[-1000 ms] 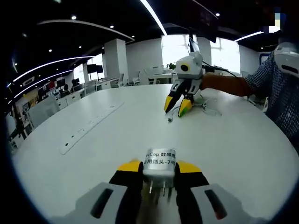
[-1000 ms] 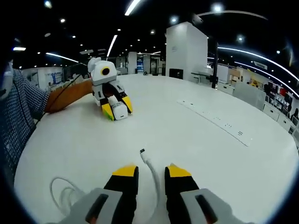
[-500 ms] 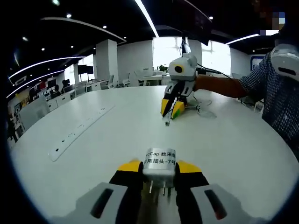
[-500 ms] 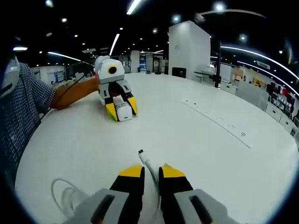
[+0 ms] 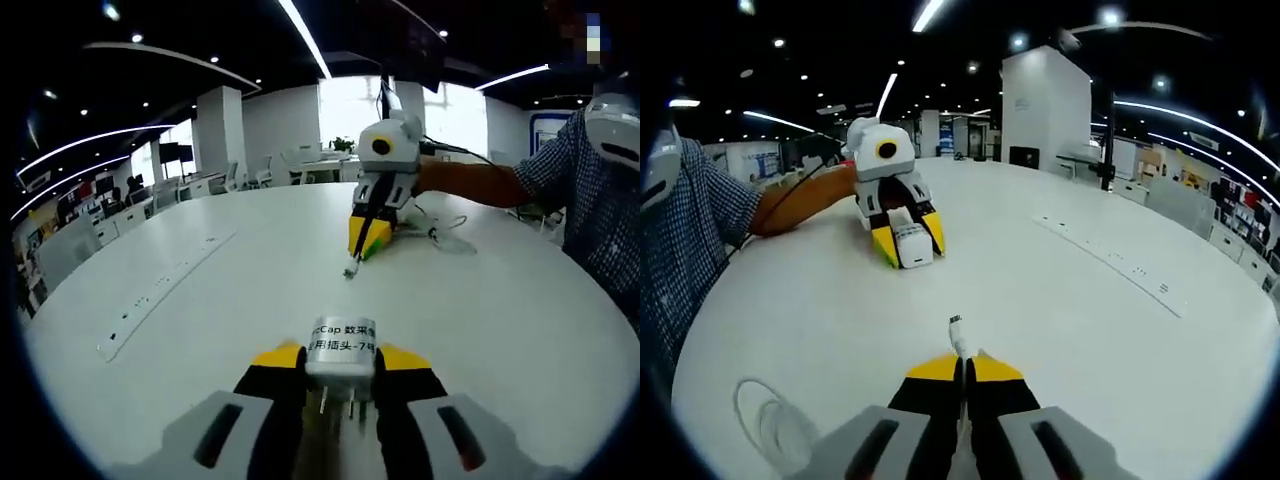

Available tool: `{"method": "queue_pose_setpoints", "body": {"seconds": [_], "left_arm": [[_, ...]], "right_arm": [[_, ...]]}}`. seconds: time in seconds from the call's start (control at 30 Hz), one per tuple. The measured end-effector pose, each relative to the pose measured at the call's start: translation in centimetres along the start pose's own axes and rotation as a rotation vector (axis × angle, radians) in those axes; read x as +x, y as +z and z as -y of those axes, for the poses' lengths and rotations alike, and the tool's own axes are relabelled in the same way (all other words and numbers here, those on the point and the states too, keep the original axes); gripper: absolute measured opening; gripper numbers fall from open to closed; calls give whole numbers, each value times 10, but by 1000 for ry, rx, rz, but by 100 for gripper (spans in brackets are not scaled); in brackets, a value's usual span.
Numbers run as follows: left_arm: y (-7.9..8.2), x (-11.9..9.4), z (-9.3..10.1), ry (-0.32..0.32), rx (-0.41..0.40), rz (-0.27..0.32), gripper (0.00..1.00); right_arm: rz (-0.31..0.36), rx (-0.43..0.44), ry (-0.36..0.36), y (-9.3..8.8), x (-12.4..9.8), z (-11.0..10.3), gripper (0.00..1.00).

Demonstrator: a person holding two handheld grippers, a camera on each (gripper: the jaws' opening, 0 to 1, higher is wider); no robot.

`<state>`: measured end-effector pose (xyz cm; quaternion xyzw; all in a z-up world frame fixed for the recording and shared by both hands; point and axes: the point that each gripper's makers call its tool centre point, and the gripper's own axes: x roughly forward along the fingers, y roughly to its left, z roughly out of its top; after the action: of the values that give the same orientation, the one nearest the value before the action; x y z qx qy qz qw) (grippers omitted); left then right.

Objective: Plug the desk Type‑C cable into the charger adapter.

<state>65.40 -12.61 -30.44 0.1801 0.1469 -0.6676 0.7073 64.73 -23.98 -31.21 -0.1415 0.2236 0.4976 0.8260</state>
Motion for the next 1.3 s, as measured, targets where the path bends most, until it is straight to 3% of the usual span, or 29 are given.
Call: {"method": "queue_pose_setpoints", "body": {"seconds": [0.2, 0.43, 0.67, 0.87, 1.3], "left_arm": [[1, 2, -1, 7, 4, 1, 27], [3, 5, -3, 6, 29, 27, 27], [7, 11, 3, 2, 40, 36, 27], [9, 15, 6, -2, 45, 36, 27], [13, 21, 13, -9, 47, 33, 27]], "right_arm": [[23, 14, 26, 1, 0, -2, 5], [25, 93, 88, 2, 3, 1, 4], [-29, 118, 148, 7, 13, -4, 4], [-32, 140, 182, 14, 18, -6, 4], [-43, 162, 201, 16, 25, -9, 4]]}}
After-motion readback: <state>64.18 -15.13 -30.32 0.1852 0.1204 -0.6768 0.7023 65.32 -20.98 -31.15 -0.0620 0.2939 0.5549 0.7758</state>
